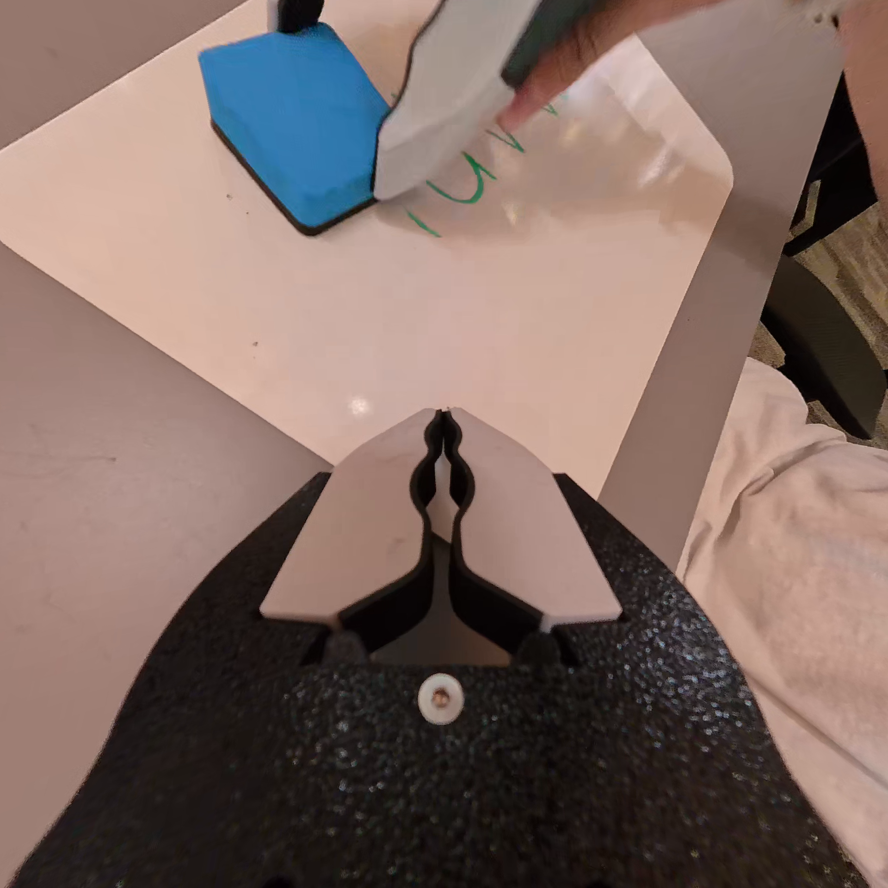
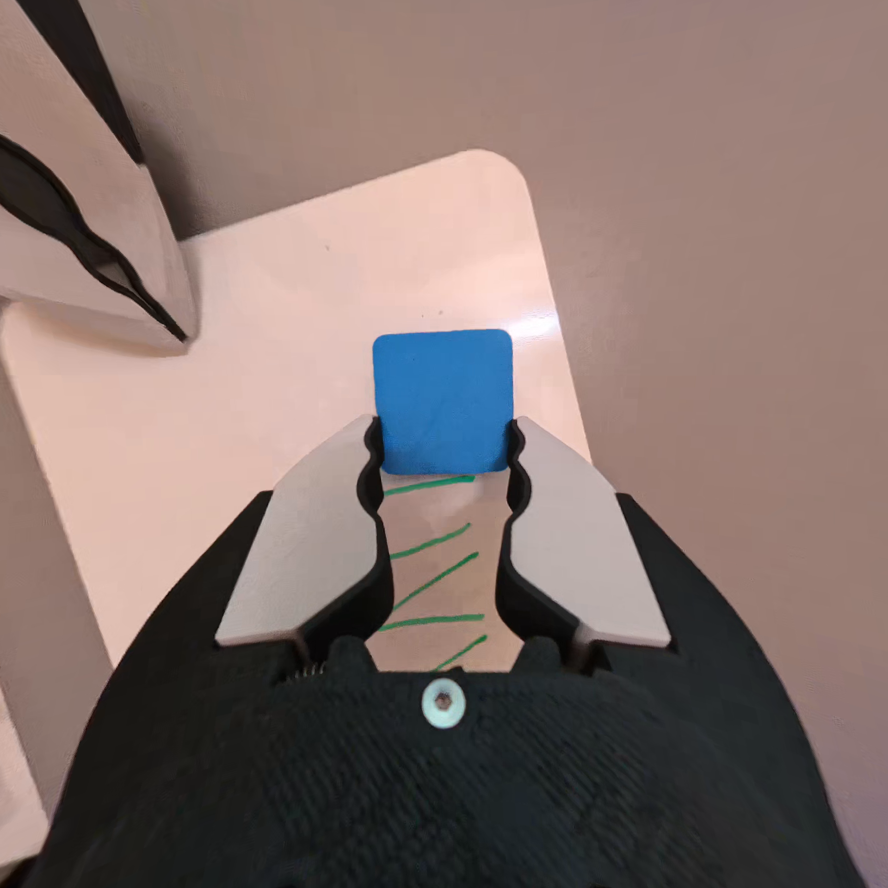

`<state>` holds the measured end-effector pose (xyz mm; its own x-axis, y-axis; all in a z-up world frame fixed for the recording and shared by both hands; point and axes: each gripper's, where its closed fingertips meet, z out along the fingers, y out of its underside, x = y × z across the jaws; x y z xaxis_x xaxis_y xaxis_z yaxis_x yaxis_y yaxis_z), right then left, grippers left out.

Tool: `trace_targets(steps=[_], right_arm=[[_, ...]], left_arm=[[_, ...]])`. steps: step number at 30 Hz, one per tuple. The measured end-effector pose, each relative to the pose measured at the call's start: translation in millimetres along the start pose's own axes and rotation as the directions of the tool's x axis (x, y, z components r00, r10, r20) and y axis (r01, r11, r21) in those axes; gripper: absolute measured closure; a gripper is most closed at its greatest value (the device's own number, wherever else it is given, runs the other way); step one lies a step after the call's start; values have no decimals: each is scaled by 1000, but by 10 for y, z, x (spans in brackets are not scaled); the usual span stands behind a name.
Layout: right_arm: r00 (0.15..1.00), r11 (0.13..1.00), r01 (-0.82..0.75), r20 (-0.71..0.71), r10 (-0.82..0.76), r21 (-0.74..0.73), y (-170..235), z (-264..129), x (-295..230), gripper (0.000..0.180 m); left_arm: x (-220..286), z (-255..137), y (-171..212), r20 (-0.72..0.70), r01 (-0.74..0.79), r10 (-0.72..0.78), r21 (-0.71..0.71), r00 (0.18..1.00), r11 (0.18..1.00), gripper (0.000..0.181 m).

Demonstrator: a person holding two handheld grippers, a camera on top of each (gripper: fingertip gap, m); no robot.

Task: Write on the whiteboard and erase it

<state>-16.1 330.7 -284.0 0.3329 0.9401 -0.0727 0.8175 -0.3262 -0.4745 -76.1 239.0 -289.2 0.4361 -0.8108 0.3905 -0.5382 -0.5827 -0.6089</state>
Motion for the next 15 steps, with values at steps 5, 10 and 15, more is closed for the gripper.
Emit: trace_targets(steps=[5, 10, 15], right_arm=[[963, 960, 262, 92, -254, -95, 112, -35, -499, 129], [1000, 1000, -11, -19, 11, -4, 169, -118, 118, 129], [965, 967, 243, 119, -234, -70, 245, -129, -436, 129]], left_arm=[[2, 0, 3, 10, -12, 12, 1, 1000, 1000, 181], [3, -1, 4, 2, -9, 9, -2, 1000, 1000, 181], [3, -1, 3, 10, -13, 13, 1, 1000, 1000, 181]])
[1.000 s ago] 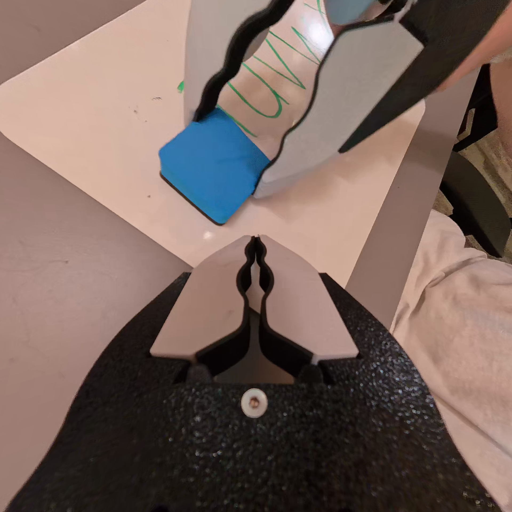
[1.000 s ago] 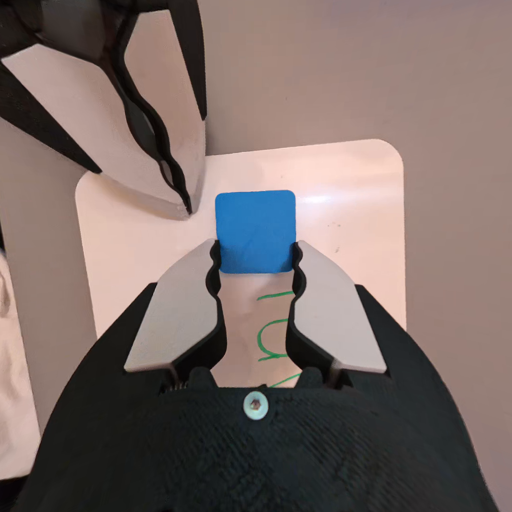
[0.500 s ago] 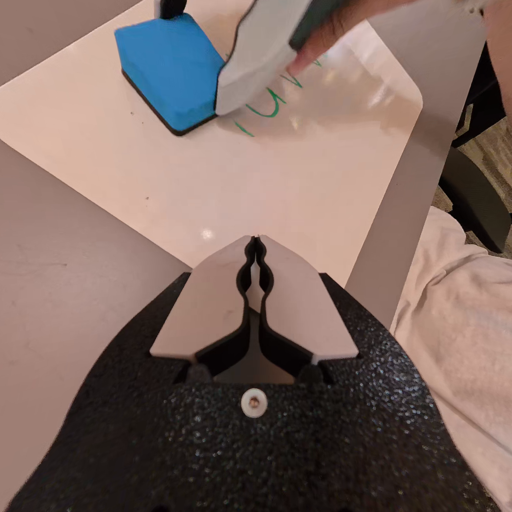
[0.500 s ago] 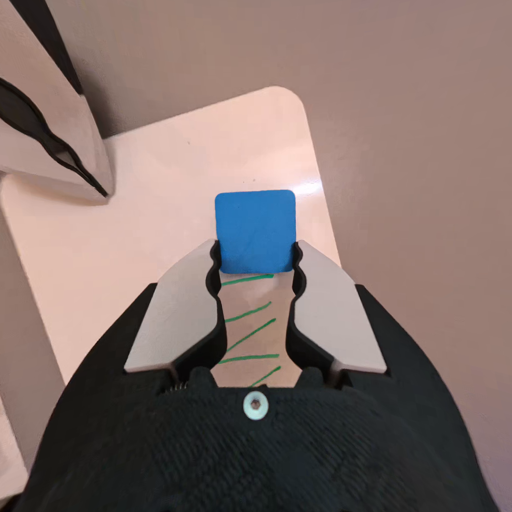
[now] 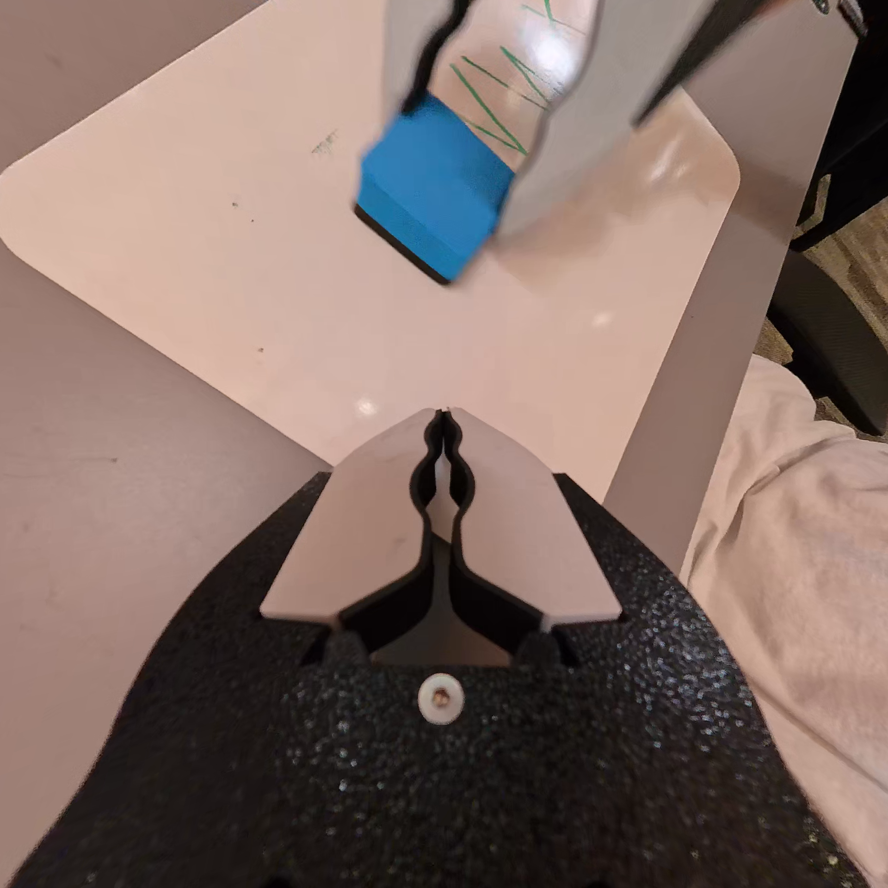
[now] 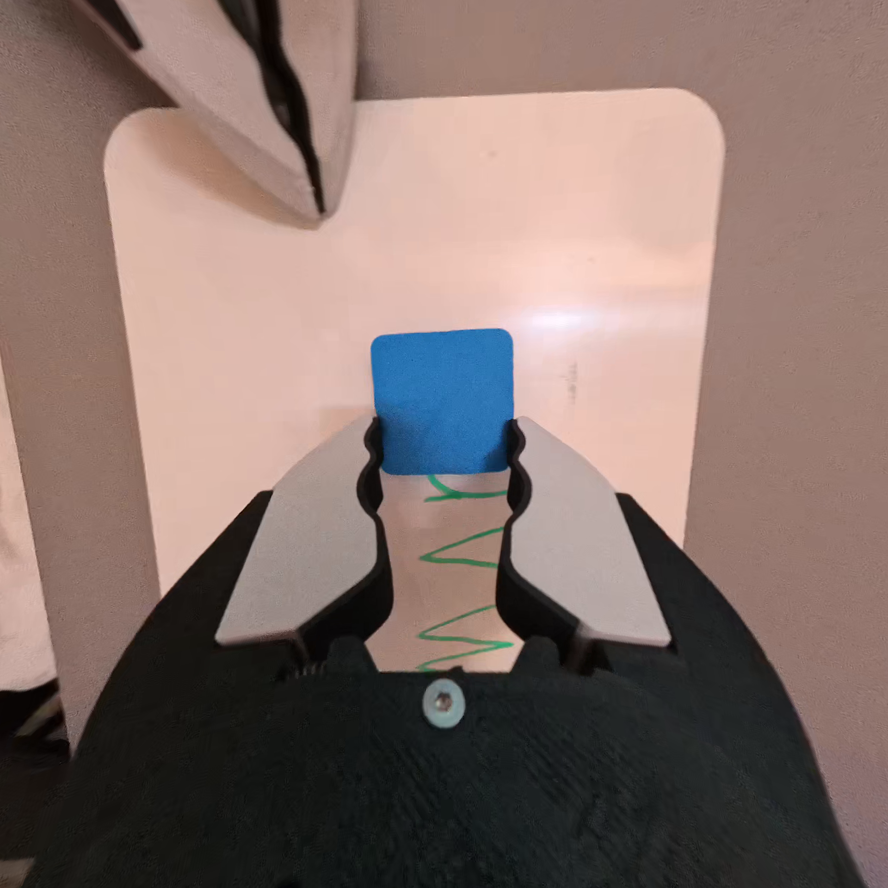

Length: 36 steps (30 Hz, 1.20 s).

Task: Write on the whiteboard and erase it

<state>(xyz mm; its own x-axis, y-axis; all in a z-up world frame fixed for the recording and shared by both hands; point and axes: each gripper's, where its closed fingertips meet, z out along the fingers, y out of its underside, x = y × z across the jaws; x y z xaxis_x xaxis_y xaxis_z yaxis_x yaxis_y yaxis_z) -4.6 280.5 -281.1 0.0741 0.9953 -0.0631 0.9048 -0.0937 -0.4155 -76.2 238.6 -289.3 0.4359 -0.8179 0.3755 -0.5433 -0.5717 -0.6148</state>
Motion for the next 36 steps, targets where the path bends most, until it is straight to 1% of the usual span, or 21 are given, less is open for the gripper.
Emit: trace_targets(steps=[2, 5, 6, 7, 8, 9, 11, 12, 14, 16, 18, 19, 22, 23, 25, 27, 29, 31, 33, 34, 36], right_arm=[[999, 999, 22, -34, -23, -33, -18, 7, -21, 129], [971, 985, -158, -173, 167, 66, 17, -48, 506, 129], [961, 964, -242, -113, 254, 106, 8, -31, 561, 129], [960, 958, -256, -84, 268, 126, -39, -18, 582, 129], [981, 981, -165, -87, 174, 106, -101, 14, 517, 129], [996, 993, -87, -29, 89, 77, -194, 70, 330, 129], [999, 999, 39, -5, -39, 6, -333, 145, 119, 129], [999, 999, 38, -24, -38, -6, -382, 163, 154, 129], [990, 994, -95, -102, 101, 62, -460, 178, 475, 129], [974, 966, -212, -45, 220, 146, -494, 184, 651, 129], [991, 986, -123, -36, 128, 109, -489, 195, 541, 129], [999, 996, -53, 13, 52, 72, -479, 208, 347, 129], [997, 997, 71, 25, -70, -36, -244, 131, 48, 129], [999, 999, 34, -16, -34, -26, -153, 81, 137, 129], [983, 991, -127, -127, 130, 34, 110, -60, 492, 129], [973, 967, -219, -50, 227, 131, 241, -116, 507, 129], [998, 992, -59, 32, 56, 110, 236, -89, 129, 129], [998, 998, 55, 34, -56, 37, 249, -75, -134, 129], [1000, 1000, -5, -2, 5, 27, 300, -103, -15, 129], [995, 996, -77, -62, 80, 37, 365, -145, 192, 129], [967, 966, -235, -78, 244, 105, 470, -213, 466, 129]], left_arm=[[2, 0, 2, -7, 1, -1, -4, 1000, 1000, 181], [3, 1, 0, -12, 2, -2, -6, 1000, 1000, 181], [3, 1, 1, -9, 2, -2, -6, 1000, 1000, 181], [2, 1, 0, -4, 0, 0, -4, 1000, 1000, 181], [1, 1, 0, 0, -1, 1, -3, 1000, 1000, 181], [1, 1, 0, 3, -3, 3, -2, 1000, 1000, 181], [1, 1, 1, -1, -1, 1, -3, 1000, 1000, 181], [1, 2, 0, -7, 1, -1, -4, 1000, 1000, 181], [1, 4, -4, -14, 0, 0, -7, 1000, 1000, 181], [-2, 5, -7, -7, -1, 1, -4, 1000, 1000, 181], [-5, 5, -8, 6, -3, 3, 2, 1000, 1000, 181], [-6, 5, -7, 12, -6, 6, 3, 1000, 1000, 181], [-6, 6, -7, 12, -9, 9, 3, 1000, 1000, 181], [-6, 6, -7, 12, -9, 9, 3, 1000, 1000, 181], [-6, 7, -6, 17, -12, 12, 3, 1000, 1000, 181], [-9, 6, -8, 27, -15, 15, 7, 1000, 1000, 181], [-11, 7, -9, 31, -15, 14, 10, 999, 1000, 181], [-11, 7, -9, 27, -13, 13, 8, 1000, 1000, 181], [-10, 7, -9, 22, -12, 12, 7, 1000, 1000, 181], [-10, 8, -9, 20, -12, 12, 6, 1000, 1000, 181], [-9, 9, -10, 23, -14, 14, 7, 1000, 1000, 181]])
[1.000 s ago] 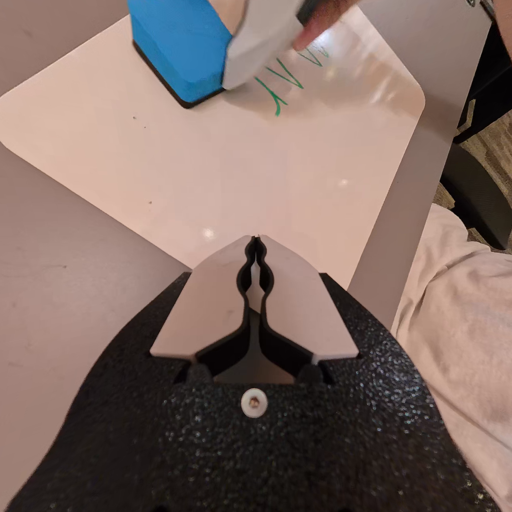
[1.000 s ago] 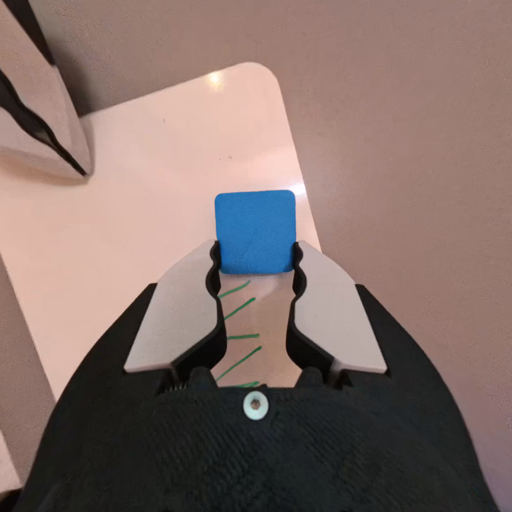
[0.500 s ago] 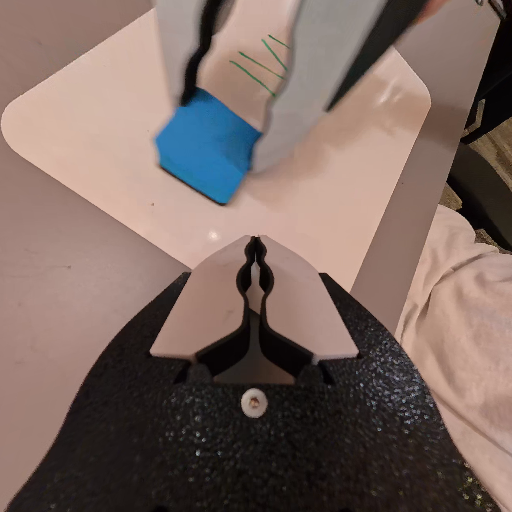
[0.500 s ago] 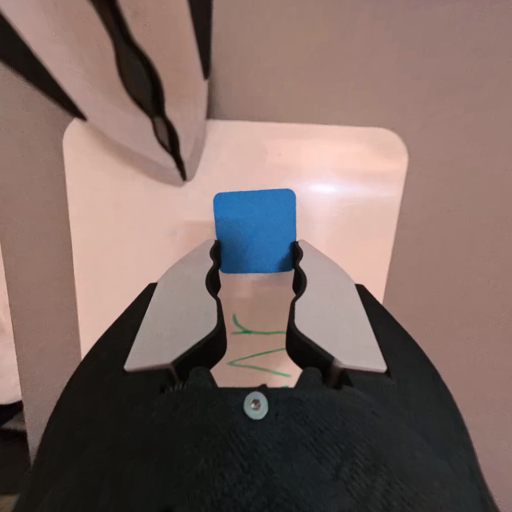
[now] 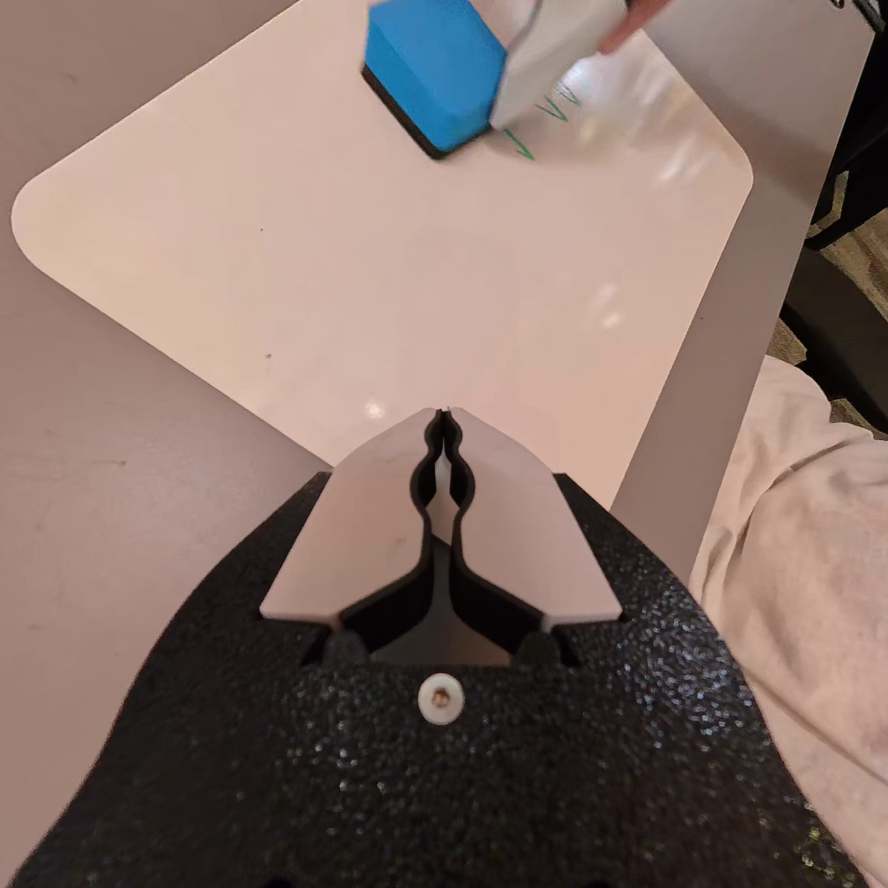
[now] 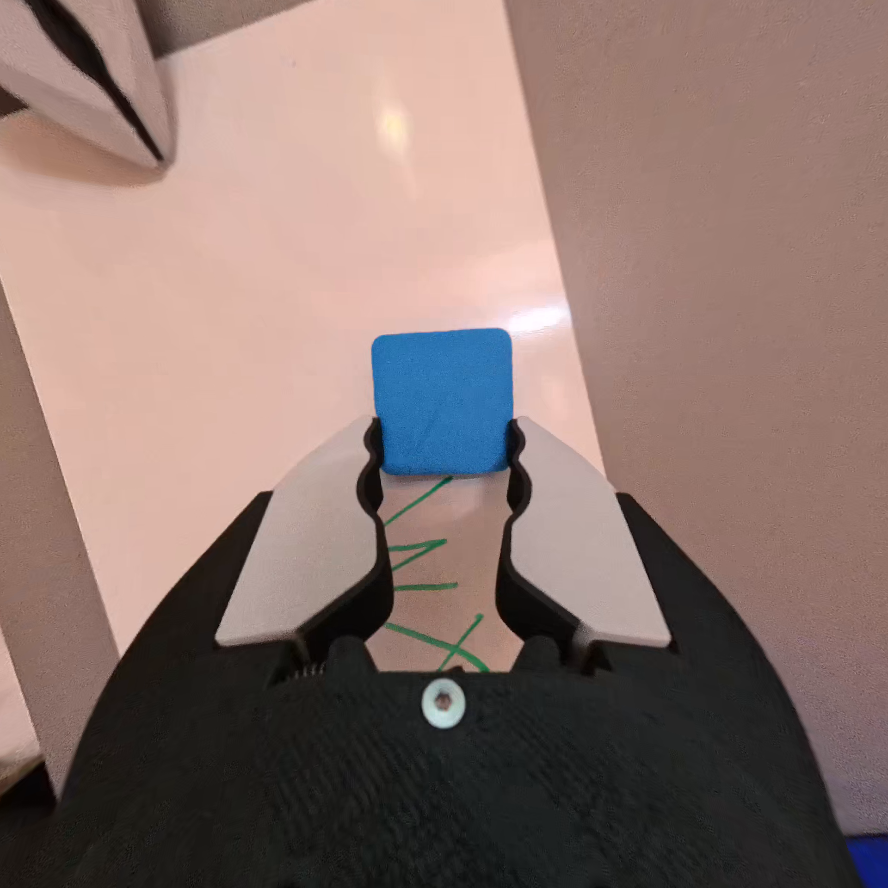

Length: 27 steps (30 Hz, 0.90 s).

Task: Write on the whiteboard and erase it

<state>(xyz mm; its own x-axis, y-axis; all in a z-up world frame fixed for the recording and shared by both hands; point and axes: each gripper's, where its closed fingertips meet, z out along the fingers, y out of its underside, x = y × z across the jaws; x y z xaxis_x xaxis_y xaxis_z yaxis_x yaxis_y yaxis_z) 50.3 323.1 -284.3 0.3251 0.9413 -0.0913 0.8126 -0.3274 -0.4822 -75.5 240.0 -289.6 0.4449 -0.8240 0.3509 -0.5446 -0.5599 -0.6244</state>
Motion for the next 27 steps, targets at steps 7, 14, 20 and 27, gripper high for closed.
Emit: trace_targets(steps=[7, 14, 20, 27], right_arm=[[971, 974, 220, 112, -213, -59, 81, 12, -546, 129], [976, 988, 147, 158, -153, 45, 289, -118, -545, 129], [993, 993, -109, -45, 111, 37, 621, -349, 108, 129], [999, 998, 42, -16, -43, -50, 724, -371, -191, 129]], left_arm=[[-2, 0, 0, 4, -4, 4, 1, 1000, 1000, 181], [-3, 1, 0, 21, -17, 17, 7, 1000, 1000, 181], [-1, 6, -5, 13, -20, 20, 4, 1000, 1000, 181], [-1, 9, -8, 6, -18, 18, 2, 1000, 1000, 181]])
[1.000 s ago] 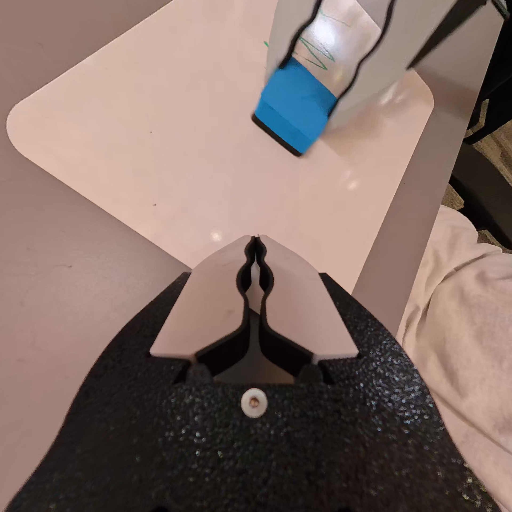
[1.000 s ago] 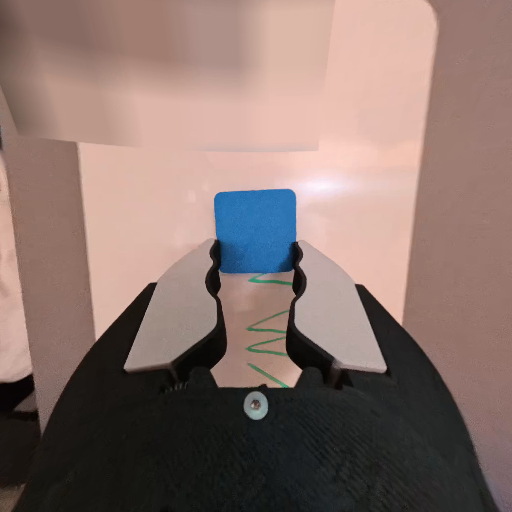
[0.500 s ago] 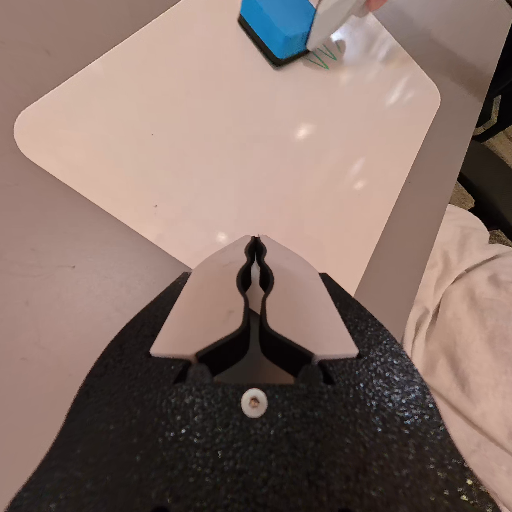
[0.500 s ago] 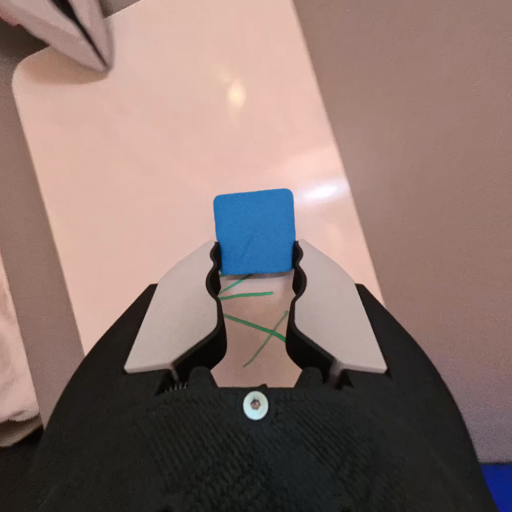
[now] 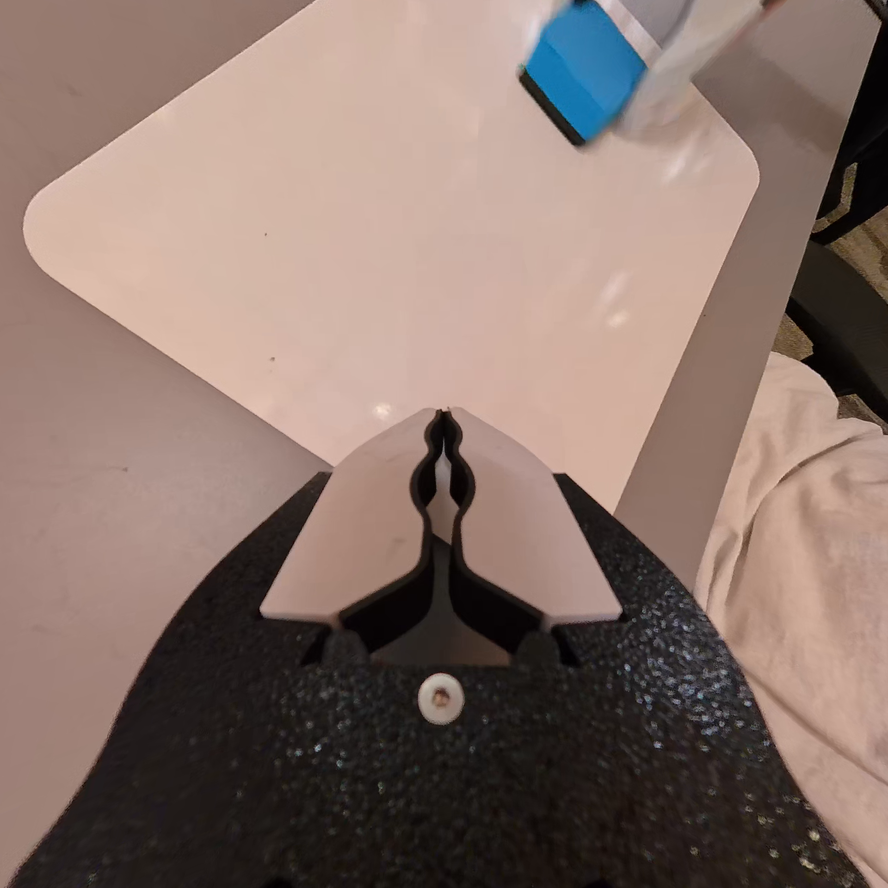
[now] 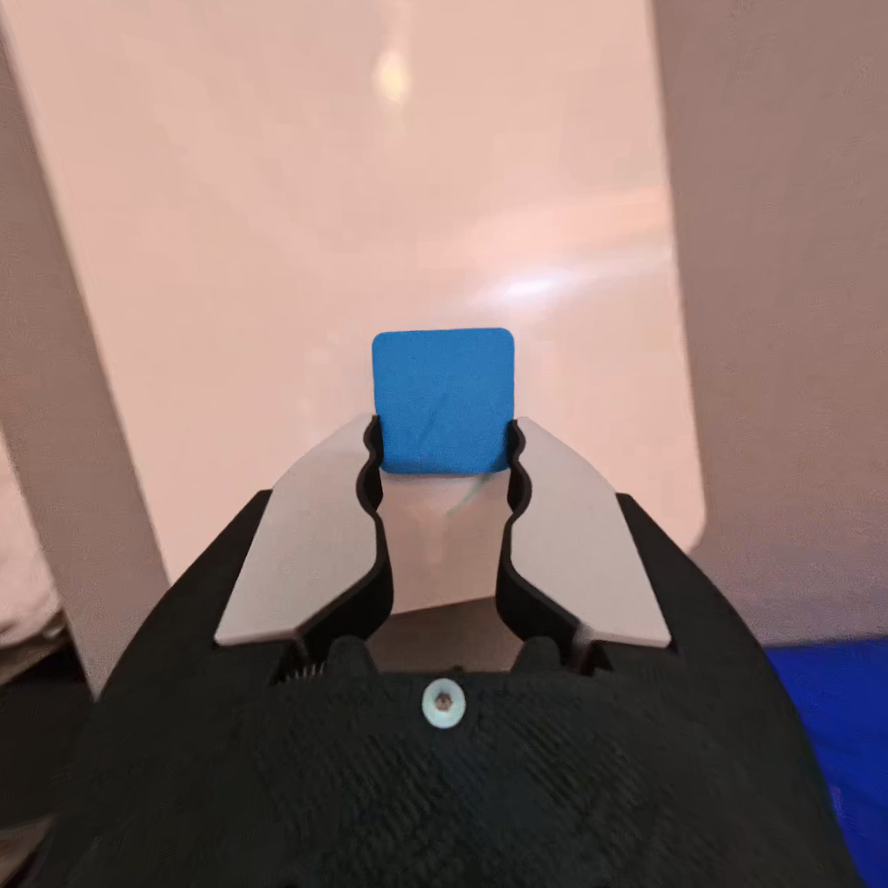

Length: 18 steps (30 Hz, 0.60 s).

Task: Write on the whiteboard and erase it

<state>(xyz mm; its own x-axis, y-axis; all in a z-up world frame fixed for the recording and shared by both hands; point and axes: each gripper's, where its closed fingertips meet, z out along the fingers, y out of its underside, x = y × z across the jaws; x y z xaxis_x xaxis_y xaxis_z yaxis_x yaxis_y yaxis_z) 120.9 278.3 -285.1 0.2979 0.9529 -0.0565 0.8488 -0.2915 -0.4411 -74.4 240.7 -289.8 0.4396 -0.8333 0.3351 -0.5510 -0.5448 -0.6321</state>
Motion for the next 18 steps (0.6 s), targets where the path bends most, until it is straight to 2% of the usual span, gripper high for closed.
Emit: trace_targets(steps=[1, 3, 5, 6, 8, 10, 12, 13, 14, 16, 18], right_arm=[[994, 995, -94, -63, 95, 17, 83, -56, 222, 129], [968, 969, -233, -72, 240, 85, 209, -132, 423, 129], [986, 983, -163, -33, 166, 83, 212, -124, 265, 129], [996, 995, -85, 18, 84, 43, 211, -115, 67, 129], [1000, 999, 7, 29, -6, -45, 258, -129, -113, 129], [999, 998, -45, -5, 45, -39, 292, -149, 8, 129], [982, 986, -169, -83, 170, 16, 374, -207, 291, 129], [976, 976, -209, -55, 212, 59, 372, -211, 302, 129], [978, 978, -194, -58, 199, 71, 370, -208, 284, 129], [998, 998, -44, 43, 41, 50, 250, -140, -64, 129], [997, 998, 64, 41, -64, 16, 94, -53, -233, 129]], left_arm=[[0, 2, -2, 0, 0, 0, -1, 1000, 1000, 181], [-3, 3, -5, 9, -5, 5, 2, 1000, 1000, 181], [-4, 3, -5, 23, -10, 10, 6, 1000, 1000, 181], [-5, 3, -4, 26, -12, 12, 7, 1000, 1000, 181], [-3, 3, -4, 19, -11, 11, 4, 1000, 1000, 181], [-1, 6, -7, 7, -6, 6, 1, 1000, 1000, 181], [-1, 11, -13, 10, -10, 10, 1, 1000, 1000, 181], [-2, 12, -14, 15, -12, 12, 2, 1000, 1000, 181], [-3, 12, -15, 20, -13, 13, 4, 1000, 1000, 181], [-5, 13, -15, 29, -15, 15, 8, 999, 1000, 181], [-4, 15, -17, 23, -14, 13, 6, 1000, 1000, 181]])
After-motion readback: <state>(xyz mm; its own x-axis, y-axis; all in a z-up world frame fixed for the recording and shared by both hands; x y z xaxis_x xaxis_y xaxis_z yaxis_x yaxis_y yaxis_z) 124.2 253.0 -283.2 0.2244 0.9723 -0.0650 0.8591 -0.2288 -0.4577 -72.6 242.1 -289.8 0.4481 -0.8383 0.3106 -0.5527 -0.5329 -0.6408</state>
